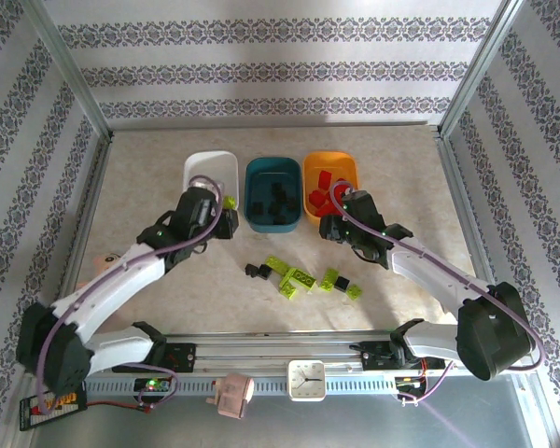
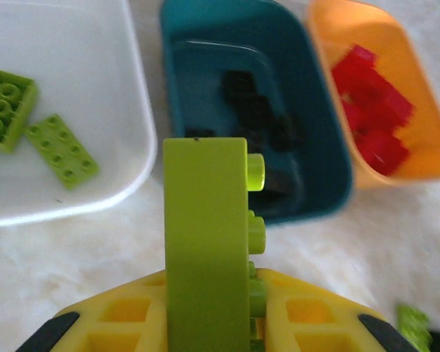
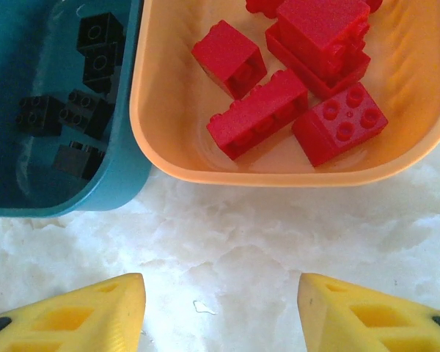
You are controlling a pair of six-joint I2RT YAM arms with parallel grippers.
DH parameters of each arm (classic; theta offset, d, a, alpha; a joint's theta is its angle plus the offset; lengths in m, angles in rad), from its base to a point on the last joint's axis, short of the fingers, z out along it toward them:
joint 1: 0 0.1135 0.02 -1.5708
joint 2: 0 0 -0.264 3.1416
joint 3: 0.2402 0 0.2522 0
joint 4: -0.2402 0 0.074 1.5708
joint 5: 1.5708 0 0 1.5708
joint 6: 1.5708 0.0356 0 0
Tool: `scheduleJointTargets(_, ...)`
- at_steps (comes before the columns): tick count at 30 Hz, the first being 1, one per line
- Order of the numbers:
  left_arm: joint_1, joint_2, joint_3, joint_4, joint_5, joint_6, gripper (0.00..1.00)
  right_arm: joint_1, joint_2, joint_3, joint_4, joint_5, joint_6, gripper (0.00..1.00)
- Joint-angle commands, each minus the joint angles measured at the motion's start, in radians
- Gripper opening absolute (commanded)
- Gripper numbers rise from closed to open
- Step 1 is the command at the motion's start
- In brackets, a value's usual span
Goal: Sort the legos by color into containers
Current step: Place the lego in the container.
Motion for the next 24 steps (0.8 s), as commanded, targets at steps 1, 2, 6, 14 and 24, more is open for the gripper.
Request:
scheduleJointTargets(1, 0.082, 0.14, 0.084, 0.063, -0.041, 0.041, 0.15, 0.009, -0.036, -0.025, -0.006, -0.012, 0.009, 0.57)
scheduleJointTargets(2, 0.105, 0.182, 0.108, 0.07, -0.037, 0.04, 0.15, 0.011, -0.042, -0.028, -0.01, -0.013, 0.008, 0.57)
scheduleJointTargets(6, 0.174, 0.356, 0.218, 0.085, -0.032, 0.044, 0.15, 0.025, -0.078, -0.051, -0.019, -0.012, 0.011, 0.57)
scheduleJointTargets(14, 0.229, 0.639, 0.412, 0.063, 0.025, 0.018, 0.15, 0.067, -0.128, -0.088, -0.054, -0.033, 0.013, 0.57)
scheduleJointTargets(24, 0.239, 0.726, 0.509, 0.03, 0.052, 0.003, 0.41, 0.111, -0.157, -0.119, -0.091, -0.065, -0.001, 0.59)
